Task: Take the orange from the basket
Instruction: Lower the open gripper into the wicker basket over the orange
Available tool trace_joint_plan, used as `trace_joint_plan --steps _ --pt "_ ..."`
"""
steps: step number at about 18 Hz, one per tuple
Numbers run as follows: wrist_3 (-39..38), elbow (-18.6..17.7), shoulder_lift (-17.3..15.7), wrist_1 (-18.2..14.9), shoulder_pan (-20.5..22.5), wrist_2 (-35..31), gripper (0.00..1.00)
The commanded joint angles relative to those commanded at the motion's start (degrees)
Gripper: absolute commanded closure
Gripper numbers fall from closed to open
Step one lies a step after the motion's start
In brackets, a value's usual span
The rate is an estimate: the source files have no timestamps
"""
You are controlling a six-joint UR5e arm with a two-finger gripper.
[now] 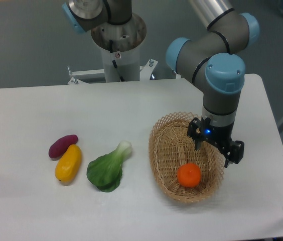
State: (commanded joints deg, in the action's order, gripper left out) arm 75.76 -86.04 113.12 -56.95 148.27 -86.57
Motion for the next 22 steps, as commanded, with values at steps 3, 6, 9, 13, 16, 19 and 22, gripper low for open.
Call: trace_joint_plan --steps 3,6,9,13,16,19,22 --pt "-0.09 -0.35 -0.09 0.26 -0.09 0.00 0.00" --pt "-1.40 -0.44 0.00 0.70 -0.53 0.09 0.00" --pt "-3.06 -0.70 0.09 0.97 -0.70 0.09 0.00" --pt "-8.17 -0.79 1.05 1.76 -1.49 0.26 0.00" --pt "-8.26 -1.31 1.67 3.43 -1.93 0.35 0.00" --pt "-10.89 -2.29 2.19 3.60 -2.20 0.35 0.00" --pt "-12.30 -2.46 3.25 3.60 -2.55 0.35 0.00"
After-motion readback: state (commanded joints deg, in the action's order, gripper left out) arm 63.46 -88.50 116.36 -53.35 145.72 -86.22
